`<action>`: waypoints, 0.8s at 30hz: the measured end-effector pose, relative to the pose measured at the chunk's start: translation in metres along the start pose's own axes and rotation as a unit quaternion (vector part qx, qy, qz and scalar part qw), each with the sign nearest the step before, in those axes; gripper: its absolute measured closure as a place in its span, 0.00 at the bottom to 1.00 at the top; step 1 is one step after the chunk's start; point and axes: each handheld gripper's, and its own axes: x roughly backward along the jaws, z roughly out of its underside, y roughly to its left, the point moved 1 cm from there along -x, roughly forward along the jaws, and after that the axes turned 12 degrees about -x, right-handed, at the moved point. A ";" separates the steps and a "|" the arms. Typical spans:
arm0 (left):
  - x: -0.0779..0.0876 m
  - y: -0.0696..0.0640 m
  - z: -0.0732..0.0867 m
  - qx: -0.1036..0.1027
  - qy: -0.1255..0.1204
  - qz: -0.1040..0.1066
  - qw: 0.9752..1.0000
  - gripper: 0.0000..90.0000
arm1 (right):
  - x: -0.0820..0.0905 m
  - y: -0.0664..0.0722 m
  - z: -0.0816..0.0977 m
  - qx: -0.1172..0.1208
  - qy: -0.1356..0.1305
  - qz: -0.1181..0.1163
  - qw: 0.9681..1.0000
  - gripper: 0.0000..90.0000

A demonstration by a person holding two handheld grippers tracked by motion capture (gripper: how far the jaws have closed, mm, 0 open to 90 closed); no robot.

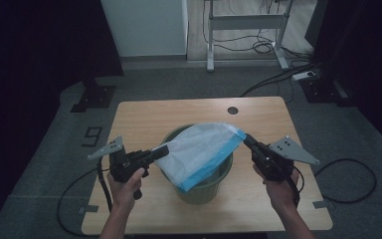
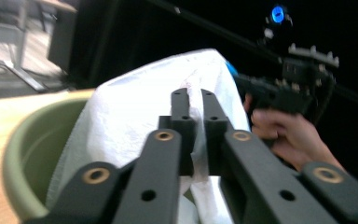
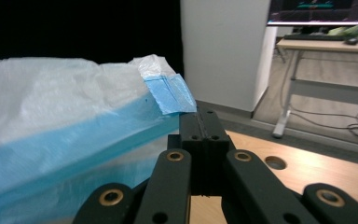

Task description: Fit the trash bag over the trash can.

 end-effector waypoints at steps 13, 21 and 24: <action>-0.007 -0.021 -0.001 -0.081 0.055 -0.038 0.994 0.50 | 0.005 0.001 -0.003 -0.009 -0.005 -0.005 1.000 0.99; -0.033 -0.042 0.013 -0.111 0.139 -0.007 0.984 0.46 | -0.004 0.014 0.004 -0.004 0.007 -0.014 1.000 0.99; -0.038 -0.043 0.017 -0.121 0.160 -0.027 0.979 0.53 | -0.004 0.015 0.005 -0.006 0.007 -0.014 1.000 0.99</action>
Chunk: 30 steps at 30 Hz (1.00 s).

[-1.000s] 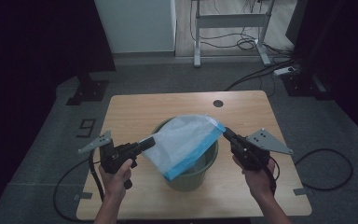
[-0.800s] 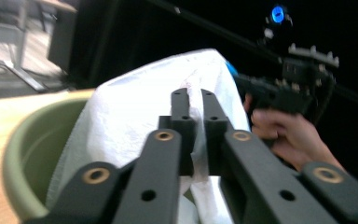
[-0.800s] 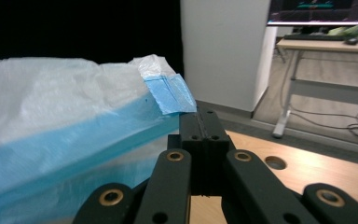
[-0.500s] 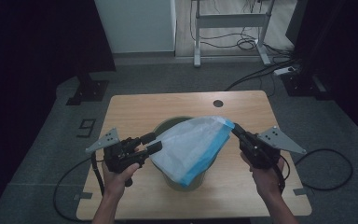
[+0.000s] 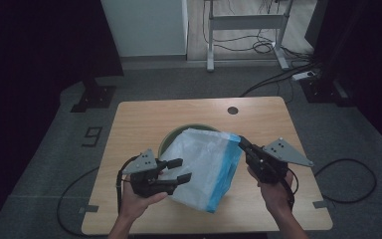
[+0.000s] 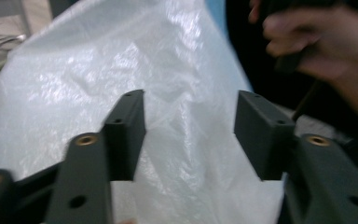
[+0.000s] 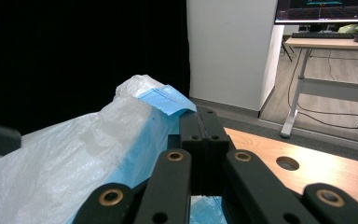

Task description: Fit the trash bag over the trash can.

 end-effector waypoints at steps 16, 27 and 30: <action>0.007 0.011 0.008 0.039 -0.068 0.004 0.997 1.00 | 0.005 -0.003 0.012 -0.027 -0.006 -0.025 0.999 0.82; 0.017 0.021 0.014 0.076 -0.123 0.010 0.989 1.00 | 0.010 0.005 0.049 -0.054 0.022 -0.058 0.997 0.62; 0.017 0.021 0.014 0.077 -0.122 0.013 0.989 1.00 | 0.005 0.009 0.054 -0.060 0.034 -0.069 0.995 0.61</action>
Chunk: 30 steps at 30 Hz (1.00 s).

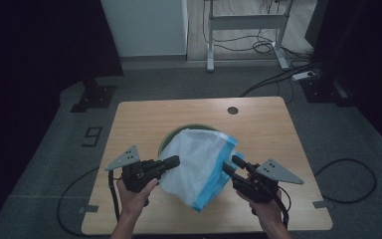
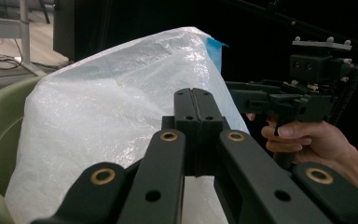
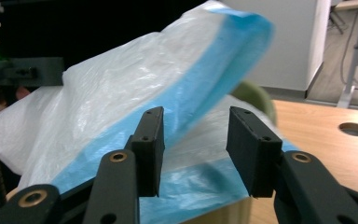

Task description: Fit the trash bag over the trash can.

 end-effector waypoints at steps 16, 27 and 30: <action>0.011 0.004 -0.002 0.017 -0.040 0.005 0.999 1.00 | -0.003 -0.003 0.007 0.002 0.018 0.015 1.000 0.57; 0.009 0.007 0.003 0.021 -0.035 0.007 0.999 1.00 | -0.011 -0.008 0.001 0.000 0.016 0.025 1.000 0.58; 0.010 0.007 0.002 0.022 -0.038 0.008 0.999 1.00 | -0.011 -0.012 0.001 -0.005 0.016 0.033 0.999 0.58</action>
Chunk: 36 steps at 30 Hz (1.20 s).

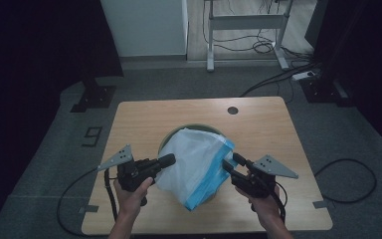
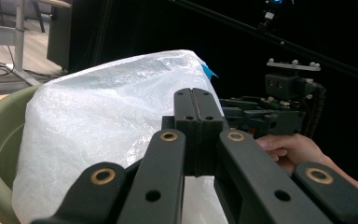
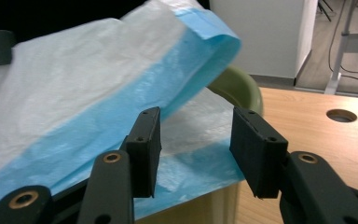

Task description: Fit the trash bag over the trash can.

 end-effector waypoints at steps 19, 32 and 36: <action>0.002 0.002 0.000 0.008 -0.006 0.001 1.000 1.00 | 0.005 0.011 -0.011 0.001 -0.006 -0.011 1.000 0.55; 0.002 0.002 -0.003 0.011 -0.011 0.008 1.000 1.00 | -0.013 0.015 -0.010 -0.030 0.005 -0.048 0.998 0.64; 0.004 0.003 -0.002 0.011 -0.014 0.005 1.000 1.00 | -0.015 0.020 -0.011 -0.035 0.001 -0.085 0.996 0.90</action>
